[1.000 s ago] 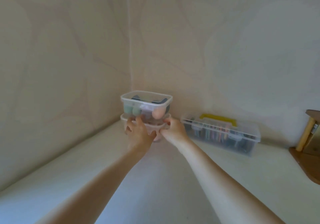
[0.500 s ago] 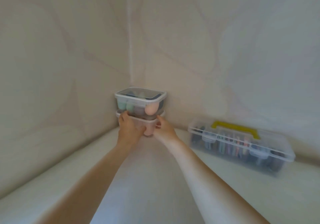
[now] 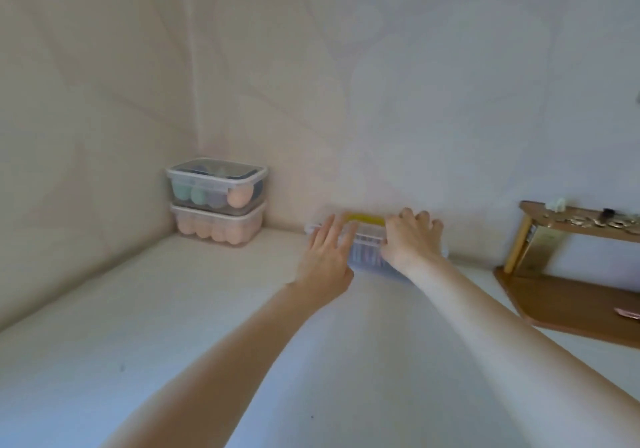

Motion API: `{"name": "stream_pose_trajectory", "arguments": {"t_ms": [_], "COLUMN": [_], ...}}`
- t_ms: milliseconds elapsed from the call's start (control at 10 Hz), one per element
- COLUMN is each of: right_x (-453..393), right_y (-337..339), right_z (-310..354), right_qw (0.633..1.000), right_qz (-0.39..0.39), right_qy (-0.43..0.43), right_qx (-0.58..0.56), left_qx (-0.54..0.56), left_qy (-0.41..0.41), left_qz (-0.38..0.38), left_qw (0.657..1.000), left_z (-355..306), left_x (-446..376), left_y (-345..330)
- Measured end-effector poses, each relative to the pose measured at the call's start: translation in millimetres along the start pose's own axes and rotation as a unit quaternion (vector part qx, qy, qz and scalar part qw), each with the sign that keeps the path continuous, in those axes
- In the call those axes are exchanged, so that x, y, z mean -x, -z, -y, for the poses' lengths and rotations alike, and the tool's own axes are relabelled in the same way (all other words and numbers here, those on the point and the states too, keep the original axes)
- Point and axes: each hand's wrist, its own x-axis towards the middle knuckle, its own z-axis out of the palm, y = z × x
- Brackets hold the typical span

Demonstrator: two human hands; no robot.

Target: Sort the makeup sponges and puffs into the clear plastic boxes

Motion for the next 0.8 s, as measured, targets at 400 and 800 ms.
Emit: {"name": "stream_pose_trajectory", "arguments": {"t_ms": [400, 800], "right_x": [-4, -26], "right_y": [-26, -28], "right_z": [6, 15], "right_qw": [0.993, 0.981], "right_qz": [-0.026, -0.007], "right_qy": [0.085, 0.123], "right_qx": [-0.077, -0.149], "left_qx": [-0.164, -0.209], "left_qy": [0.033, 0.098], "left_qz": [0.028, 0.096], "left_qw": [0.986, 0.968], "left_z": [36, 51], "left_x": [-4, -8], "left_y": [1, 6]}}
